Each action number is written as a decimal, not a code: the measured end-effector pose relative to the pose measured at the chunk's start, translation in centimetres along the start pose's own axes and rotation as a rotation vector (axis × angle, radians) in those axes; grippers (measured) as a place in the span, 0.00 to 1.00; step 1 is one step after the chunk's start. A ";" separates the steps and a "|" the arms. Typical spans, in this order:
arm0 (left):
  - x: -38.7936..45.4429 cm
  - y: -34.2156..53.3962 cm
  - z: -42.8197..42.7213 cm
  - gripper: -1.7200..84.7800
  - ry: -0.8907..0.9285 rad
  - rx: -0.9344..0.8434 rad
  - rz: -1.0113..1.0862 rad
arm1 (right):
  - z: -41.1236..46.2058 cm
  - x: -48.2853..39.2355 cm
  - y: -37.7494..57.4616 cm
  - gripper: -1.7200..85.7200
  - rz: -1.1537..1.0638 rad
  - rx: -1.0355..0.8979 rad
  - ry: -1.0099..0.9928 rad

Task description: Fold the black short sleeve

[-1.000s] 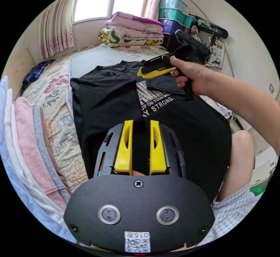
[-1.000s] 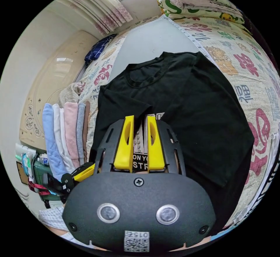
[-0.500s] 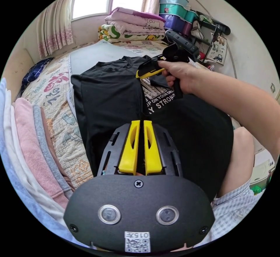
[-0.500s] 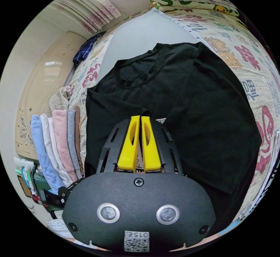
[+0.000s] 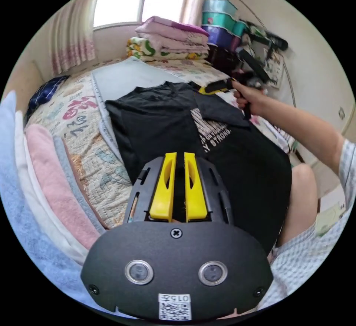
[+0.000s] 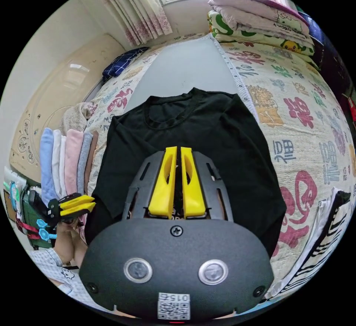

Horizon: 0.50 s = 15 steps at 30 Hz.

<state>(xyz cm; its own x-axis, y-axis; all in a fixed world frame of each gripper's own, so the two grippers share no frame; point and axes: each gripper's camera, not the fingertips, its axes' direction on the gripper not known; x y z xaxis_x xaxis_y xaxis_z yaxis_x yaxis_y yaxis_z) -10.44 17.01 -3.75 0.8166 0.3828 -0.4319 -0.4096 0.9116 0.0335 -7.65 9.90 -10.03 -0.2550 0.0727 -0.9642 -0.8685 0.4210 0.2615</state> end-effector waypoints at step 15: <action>-1.3 -17.8 9.5 0.07 -0.384 -0.025 0.144 | -4.2 0.0 -4.1 0.17 -0.018 0.138 0.052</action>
<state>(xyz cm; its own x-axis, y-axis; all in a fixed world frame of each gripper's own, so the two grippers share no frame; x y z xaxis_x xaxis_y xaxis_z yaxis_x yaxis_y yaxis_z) -0.32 1.71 4.75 0.8408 0.5384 -0.0561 -0.5366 0.8426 0.0450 -5.85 4.39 -10.87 -0.2641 0.0187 -0.9643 -0.8075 0.5425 0.2317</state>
